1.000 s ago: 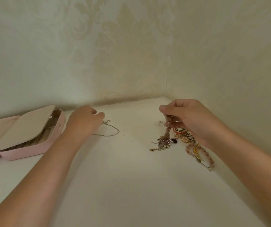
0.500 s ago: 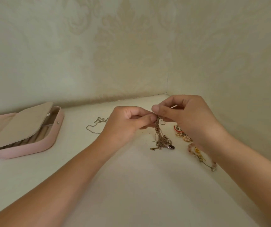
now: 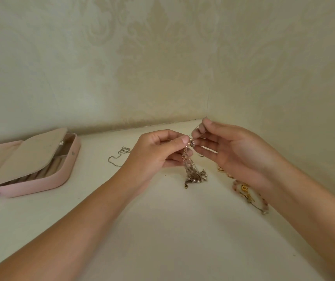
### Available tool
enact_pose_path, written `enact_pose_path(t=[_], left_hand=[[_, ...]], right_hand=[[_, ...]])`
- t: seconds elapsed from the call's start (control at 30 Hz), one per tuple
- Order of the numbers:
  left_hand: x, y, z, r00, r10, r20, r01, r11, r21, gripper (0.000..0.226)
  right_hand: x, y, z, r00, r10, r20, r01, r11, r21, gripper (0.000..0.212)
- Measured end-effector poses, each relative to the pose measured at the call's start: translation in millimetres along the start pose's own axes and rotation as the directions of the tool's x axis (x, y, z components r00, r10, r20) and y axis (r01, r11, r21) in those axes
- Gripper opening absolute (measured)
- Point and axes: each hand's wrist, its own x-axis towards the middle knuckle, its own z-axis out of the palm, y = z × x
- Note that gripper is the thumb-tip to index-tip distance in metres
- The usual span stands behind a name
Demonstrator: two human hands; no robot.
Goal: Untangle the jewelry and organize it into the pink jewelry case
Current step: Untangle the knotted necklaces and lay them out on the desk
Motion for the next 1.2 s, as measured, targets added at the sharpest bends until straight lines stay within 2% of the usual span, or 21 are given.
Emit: enact_pose_path(t=[0.1, 0.2, 0.37, 0.47, 0.57, 0.67, 0.73, 0.8, 0.87, 0.93, 1.07, 1.13, 1.2], left_hand=[[-2, 3, 2, 0.994, -0.01, 0.105, 0.02, 0.996, -0.089, 0.02], [-3, 5, 2, 0.989, -0.012, 0.144, 0.024, 0.996, -0.086, 0.017], [-1, -1, -5, 0.982, -0.034, 0.184, 0.039, 0.999, -0.023, 0.022], [-1, -4, -6, 0.963, -0.108, 0.245, 0.095, 0.993, 0.066, 0.025], [1, -8, -7, 0.95, -0.192, 0.247, 0.155, 0.975, 0.159, 0.021], [1, -9, -9, 0.939, -0.243, 0.243, 0.202, 0.963, 0.181, 0.017], [1, -9, -10, 0.939, -0.259, 0.225, 0.223, 0.959, 0.174, 0.011], [3, -7, -13, 0.95, -0.263, 0.165, 0.227, 0.951, 0.212, 0.006], [6, -6, -20, 0.964, -0.247, 0.101, 0.215, 0.944, 0.249, 0.007], [8, -4, -27, 0.973, -0.222, 0.061, 0.199, 0.945, 0.259, 0.006], [10, -3, -36, 0.984, -0.175, 0.034, 0.151, 0.923, 0.355, 0.006], [10, -2, -36, 0.984, -0.175, 0.045, 0.14, 0.897, 0.42, 0.006], [10, -3, -36, 0.982, -0.173, 0.071, 0.121, 0.879, 0.462, 0.009]], right_hand=[[2, 0, 0, 0.999, 0.046, -0.011, -0.044, 0.988, 0.15, 0.015], [1, -2, 2, 0.998, 0.064, 0.007, -0.063, 0.967, 0.248, 0.018], [1, -3, 2, 0.998, 0.053, 0.012, -0.055, 0.971, 0.234, 0.033], [2, -4, 0, 0.998, 0.062, -0.016, -0.056, 0.972, 0.229, 0.038], [2, -7, -2, 0.995, 0.076, -0.061, -0.059, 0.969, 0.24, 0.038], [0, -15, -9, 0.994, 0.088, -0.058, -0.073, 0.97, 0.23, 0.034], [-1, -19, -14, 0.995, 0.06, -0.083, -0.052, 0.993, 0.102, 0.033], [0, -19, -20, 0.985, -0.011, -0.171, -0.012, 0.991, -0.132, 0.032], [2, -16, -24, 0.97, -0.041, -0.241, -0.013, 0.976, -0.218, 0.03], [4, -14, -25, 0.967, -0.033, -0.252, -0.006, 0.989, -0.151, 0.029], [3, -20, -25, 0.978, -0.024, -0.209, 0.051, 0.991, 0.123, 0.028], [2, -20, -24, 0.983, 0.002, -0.186, 0.028, 0.987, 0.16, 0.028], [0, -18, -21, 0.988, 0.037, -0.15, -0.018, 0.993, 0.12, 0.029]])
